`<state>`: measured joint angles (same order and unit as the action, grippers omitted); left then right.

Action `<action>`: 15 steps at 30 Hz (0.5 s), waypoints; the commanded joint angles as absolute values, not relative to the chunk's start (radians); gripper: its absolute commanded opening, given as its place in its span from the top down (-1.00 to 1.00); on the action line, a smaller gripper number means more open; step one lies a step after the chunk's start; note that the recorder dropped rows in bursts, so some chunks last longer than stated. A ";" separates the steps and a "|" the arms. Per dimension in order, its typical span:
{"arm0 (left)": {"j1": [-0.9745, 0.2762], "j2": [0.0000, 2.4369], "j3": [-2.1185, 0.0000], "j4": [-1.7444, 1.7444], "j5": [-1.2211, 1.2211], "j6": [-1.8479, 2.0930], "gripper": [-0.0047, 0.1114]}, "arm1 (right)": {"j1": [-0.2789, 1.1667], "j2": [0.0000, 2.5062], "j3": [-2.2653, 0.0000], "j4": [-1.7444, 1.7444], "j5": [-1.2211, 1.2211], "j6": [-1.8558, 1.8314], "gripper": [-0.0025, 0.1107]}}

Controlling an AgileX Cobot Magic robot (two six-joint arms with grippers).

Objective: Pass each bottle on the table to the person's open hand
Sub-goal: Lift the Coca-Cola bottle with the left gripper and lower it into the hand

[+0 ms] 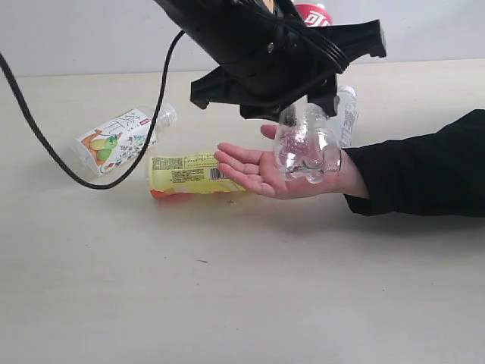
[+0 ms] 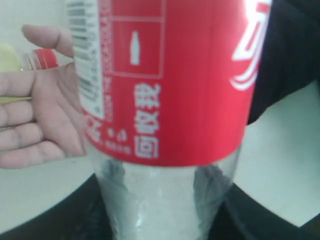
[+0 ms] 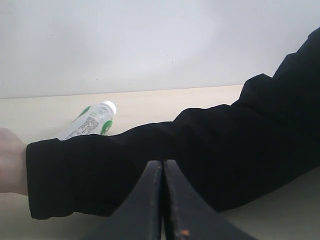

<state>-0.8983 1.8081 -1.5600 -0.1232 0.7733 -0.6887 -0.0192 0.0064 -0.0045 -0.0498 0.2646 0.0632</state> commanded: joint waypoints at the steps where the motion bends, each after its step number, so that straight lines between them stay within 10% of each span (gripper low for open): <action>1: -0.858 1.886 -1.571 -0.199 0.760 -0.741 0.88 | -0.024 0.000 0.000 -0.052 0.254 0.065 0.95; 15: -0.787 2.035 -1.573 -0.326 0.733 -0.734 0.87 | -0.024 0.000 0.000 -0.052 0.259 0.065 0.95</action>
